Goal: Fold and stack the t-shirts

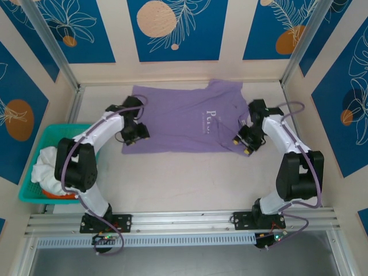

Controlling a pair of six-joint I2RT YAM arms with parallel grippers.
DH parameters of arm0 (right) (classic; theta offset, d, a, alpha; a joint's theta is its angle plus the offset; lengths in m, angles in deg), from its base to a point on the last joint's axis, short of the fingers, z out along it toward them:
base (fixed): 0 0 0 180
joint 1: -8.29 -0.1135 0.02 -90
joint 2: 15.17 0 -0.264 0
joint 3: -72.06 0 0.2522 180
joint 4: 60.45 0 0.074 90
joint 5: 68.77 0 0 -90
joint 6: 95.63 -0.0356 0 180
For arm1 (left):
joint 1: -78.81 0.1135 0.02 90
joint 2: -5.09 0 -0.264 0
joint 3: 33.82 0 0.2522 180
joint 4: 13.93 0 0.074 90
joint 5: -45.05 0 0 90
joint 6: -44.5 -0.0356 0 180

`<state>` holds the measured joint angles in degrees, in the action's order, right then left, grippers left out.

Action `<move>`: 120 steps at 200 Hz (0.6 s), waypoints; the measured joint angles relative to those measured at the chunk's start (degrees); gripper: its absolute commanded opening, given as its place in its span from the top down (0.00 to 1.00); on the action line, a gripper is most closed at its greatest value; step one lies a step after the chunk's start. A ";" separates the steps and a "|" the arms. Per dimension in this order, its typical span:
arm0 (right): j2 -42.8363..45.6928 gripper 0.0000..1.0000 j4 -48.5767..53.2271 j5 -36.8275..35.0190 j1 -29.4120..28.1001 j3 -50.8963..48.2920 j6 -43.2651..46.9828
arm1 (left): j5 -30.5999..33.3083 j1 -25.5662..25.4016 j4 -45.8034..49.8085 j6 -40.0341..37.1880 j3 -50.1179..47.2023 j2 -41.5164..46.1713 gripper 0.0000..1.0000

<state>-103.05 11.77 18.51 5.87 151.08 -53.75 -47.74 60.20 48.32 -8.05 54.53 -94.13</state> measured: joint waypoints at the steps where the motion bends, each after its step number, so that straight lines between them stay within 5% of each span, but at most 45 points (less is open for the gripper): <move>1: 0.02 0.50 -0.07 0.02 0.20 -0.33 -0.07 | -0.24 -0.26 -0.13 -0.11 -0.17 -0.24 0.46; 65: 0.17 0.43 -5.75 1.22 6.49 -7.19 1.60 | 0.20 -3.23 -1.40 -4.44 -1.92 -6.71 0.39; 120: -5.73 0.51 -10.80 1.64 8.83 -6.97 5.68 | 5.90 -3.06 -1.84 -6.40 -3.80 -6.78 0.36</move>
<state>-108.78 0.97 20.15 14.70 144.11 -48.07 -41.84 57.14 46.48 -14.45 50.72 -100.90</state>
